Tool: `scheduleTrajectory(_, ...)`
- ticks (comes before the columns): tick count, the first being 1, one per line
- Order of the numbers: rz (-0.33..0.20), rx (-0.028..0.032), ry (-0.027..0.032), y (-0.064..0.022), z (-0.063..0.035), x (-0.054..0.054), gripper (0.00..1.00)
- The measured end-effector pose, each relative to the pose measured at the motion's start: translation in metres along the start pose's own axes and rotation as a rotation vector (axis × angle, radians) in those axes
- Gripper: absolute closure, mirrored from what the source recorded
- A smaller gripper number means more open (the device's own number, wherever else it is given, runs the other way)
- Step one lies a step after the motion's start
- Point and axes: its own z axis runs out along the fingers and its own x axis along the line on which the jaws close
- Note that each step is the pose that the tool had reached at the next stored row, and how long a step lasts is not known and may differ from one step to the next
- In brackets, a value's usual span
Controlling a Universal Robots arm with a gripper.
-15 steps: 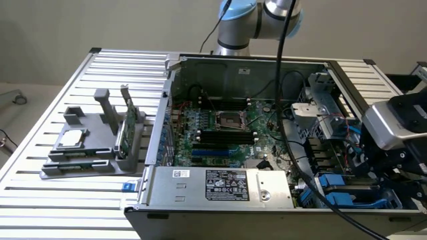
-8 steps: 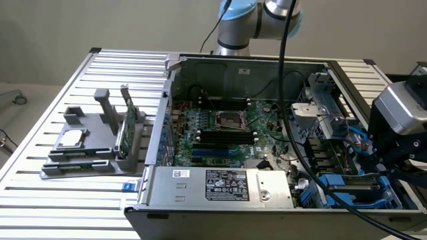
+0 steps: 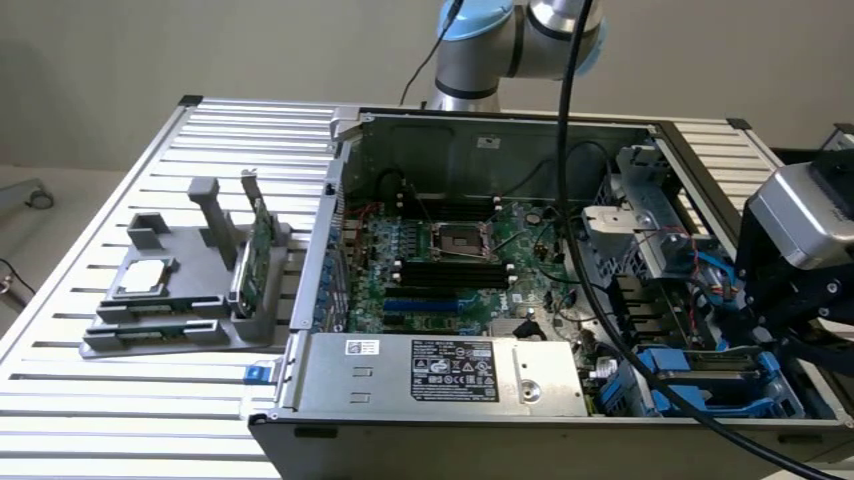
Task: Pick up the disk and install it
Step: 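Insert the first disk wire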
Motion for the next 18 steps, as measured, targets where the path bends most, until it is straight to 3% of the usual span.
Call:
scheduleTrajectory(9, 0.001, 0.0006, 0.0, 0.0015, 0.0, -0.0002, 0.89)
scheduleTrajectory(18, 0.128, 0.0195, 0.0042, 0.0029, 0.0007, -0.0003, 0.89)
